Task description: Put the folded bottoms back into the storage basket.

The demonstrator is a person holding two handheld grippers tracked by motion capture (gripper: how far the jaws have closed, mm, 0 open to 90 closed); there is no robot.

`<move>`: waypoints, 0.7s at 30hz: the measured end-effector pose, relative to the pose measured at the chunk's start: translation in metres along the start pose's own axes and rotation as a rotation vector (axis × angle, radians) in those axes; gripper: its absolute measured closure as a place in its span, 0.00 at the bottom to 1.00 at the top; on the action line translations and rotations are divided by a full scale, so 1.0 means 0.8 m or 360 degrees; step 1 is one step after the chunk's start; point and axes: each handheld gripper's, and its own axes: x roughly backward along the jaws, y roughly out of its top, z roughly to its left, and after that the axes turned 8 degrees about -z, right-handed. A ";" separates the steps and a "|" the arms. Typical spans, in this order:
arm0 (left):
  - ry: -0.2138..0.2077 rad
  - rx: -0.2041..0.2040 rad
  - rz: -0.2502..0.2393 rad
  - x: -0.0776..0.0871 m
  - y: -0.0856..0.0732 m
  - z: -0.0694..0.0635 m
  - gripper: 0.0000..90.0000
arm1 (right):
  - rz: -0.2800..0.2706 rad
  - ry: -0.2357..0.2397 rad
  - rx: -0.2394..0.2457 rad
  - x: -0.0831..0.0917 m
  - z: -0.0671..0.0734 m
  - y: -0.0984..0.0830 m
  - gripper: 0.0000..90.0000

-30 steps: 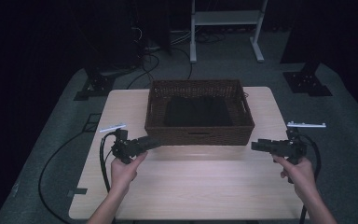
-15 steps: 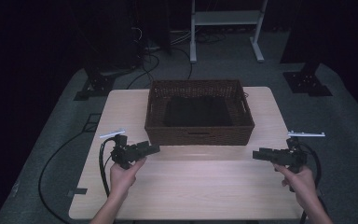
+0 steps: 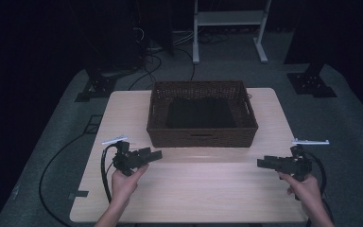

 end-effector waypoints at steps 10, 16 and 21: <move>0.0001 -0.0001 0.0014 0.001 -0.009 0.003 0.11 | 0.0021 -0.0014 -0.0017 -0.001 -0.009 -0.016 0.34; -0.0001 0.0022 0.0019 0.000 -0.017 0.006 0.11 | 0.0026 -0.0014 -0.0032 -0.002 -0.014 -0.024 0.34; 0.0003 0.0036 0.0016 0.001 -0.022 0.008 0.11 | 0.0033 -0.0027 -0.0027 -0.002 -0.017 -0.031 0.33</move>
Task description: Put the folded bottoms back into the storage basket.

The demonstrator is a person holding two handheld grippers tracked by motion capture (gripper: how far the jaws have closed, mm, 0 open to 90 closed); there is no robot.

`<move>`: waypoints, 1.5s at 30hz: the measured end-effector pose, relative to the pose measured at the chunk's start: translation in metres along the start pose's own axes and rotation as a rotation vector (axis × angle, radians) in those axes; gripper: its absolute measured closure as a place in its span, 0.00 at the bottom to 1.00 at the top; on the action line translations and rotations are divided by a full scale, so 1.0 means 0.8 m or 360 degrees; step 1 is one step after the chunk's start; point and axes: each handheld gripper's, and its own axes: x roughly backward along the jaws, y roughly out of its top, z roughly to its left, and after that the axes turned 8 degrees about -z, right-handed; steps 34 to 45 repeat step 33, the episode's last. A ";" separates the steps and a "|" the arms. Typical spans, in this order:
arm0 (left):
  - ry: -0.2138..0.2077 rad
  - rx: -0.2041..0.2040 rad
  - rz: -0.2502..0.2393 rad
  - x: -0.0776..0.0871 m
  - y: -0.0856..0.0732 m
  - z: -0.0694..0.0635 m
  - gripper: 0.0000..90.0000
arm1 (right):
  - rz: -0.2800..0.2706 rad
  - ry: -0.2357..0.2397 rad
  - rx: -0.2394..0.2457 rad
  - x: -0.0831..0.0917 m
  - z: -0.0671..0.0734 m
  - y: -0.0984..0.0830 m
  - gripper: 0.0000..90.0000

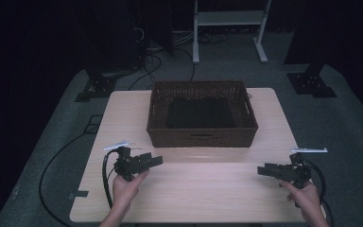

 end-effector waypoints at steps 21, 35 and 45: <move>0.0010 0.0028 -0.0006 0.007 -0.023 0.008 0.11 | -0.0015 -0.0006 0.0018 0.003 0.000 -0.024 0.33; -0.0021 0.0033 -0.0005 0.009 -0.037 0.005 0.11 | -0.0120 0.0040 0.0023 0.000 0.004 -0.037 0.31; -0.0021 0.0033 -0.0005 0.009 -0.037 0.005 0.11 | -0.0120 0.0040 0.0023 0.000 0.004 -0.037 0.31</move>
